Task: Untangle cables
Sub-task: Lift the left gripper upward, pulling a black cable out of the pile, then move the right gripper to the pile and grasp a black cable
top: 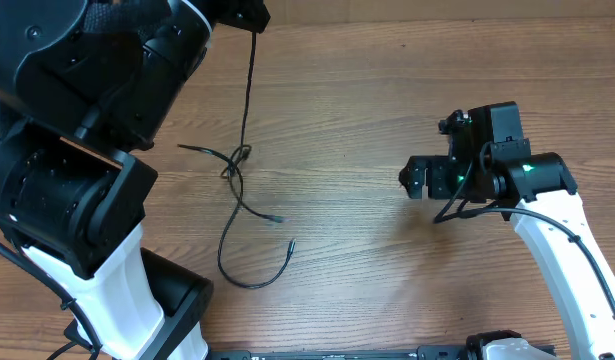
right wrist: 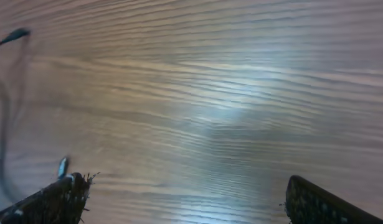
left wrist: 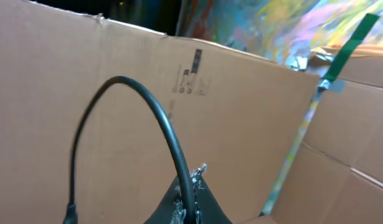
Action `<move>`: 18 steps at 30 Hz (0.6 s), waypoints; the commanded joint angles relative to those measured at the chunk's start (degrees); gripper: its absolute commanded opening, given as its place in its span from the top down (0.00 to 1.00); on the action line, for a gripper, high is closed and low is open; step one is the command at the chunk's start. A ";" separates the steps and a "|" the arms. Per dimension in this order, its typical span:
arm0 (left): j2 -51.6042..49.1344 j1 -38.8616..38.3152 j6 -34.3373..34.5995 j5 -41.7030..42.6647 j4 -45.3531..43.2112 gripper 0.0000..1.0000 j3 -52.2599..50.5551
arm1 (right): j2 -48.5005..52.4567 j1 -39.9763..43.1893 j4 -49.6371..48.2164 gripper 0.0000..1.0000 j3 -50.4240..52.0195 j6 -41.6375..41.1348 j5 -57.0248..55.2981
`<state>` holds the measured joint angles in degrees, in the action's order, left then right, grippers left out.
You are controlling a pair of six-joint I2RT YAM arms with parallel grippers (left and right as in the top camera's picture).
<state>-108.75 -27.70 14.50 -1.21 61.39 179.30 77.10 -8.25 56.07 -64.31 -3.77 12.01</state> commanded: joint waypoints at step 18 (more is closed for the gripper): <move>0.76 0.31 17.33 14.01 -13.14 0.96 -1.07 | -0.02 0.07 -5.99 0.00 0.22 6.99 16.79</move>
<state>-108.75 -27.70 28.53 9.47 49.65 178.47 77.10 -8.25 50.63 -64.31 1.54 26.24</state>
